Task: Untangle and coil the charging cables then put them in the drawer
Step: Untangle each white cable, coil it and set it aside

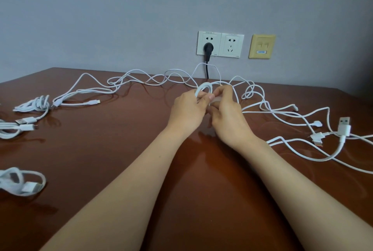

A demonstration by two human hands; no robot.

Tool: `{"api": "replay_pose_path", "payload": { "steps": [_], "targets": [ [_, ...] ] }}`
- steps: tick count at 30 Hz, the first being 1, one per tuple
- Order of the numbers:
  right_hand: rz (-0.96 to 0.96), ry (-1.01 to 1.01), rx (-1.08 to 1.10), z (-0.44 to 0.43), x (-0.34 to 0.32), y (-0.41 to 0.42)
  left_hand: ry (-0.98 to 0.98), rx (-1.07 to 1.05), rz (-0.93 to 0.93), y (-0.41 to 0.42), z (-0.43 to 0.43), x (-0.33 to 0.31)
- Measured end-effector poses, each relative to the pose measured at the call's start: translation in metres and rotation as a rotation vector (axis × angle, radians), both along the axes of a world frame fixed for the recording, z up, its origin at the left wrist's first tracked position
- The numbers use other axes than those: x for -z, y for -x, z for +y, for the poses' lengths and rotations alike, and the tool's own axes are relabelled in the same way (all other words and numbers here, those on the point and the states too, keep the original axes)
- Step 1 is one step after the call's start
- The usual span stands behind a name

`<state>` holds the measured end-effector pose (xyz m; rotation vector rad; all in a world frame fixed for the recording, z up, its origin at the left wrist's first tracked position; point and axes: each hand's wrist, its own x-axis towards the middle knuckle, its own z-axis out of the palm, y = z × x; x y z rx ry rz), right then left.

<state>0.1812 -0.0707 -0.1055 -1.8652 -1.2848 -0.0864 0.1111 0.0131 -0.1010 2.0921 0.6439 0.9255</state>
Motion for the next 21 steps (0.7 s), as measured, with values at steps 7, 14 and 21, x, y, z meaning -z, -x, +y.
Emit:
{"api": "replay_pose_path", "payload": {
  "steps": [7, 14, 21],
  "targets": [
    [-0.002, 0.027, -0.027, 0.0013, 0.0008, 0.0058, -0.220, -0.141, 0.160, 0.0014, 0.0014, 0.0008],
    [-0.046, 0.086, -0.011, 0.0013, -0.0005, 0.0023, 0.125, -0.091, -0.087, -0.0006, 0.0065, 0.0033],
    [-0.115, 0.067, -0.006, 0.0002, -0.0032, 0.0039, 0.548, 0.007, -0.320, -0.0006, 0.0061, -0.0008]
  ]
}}
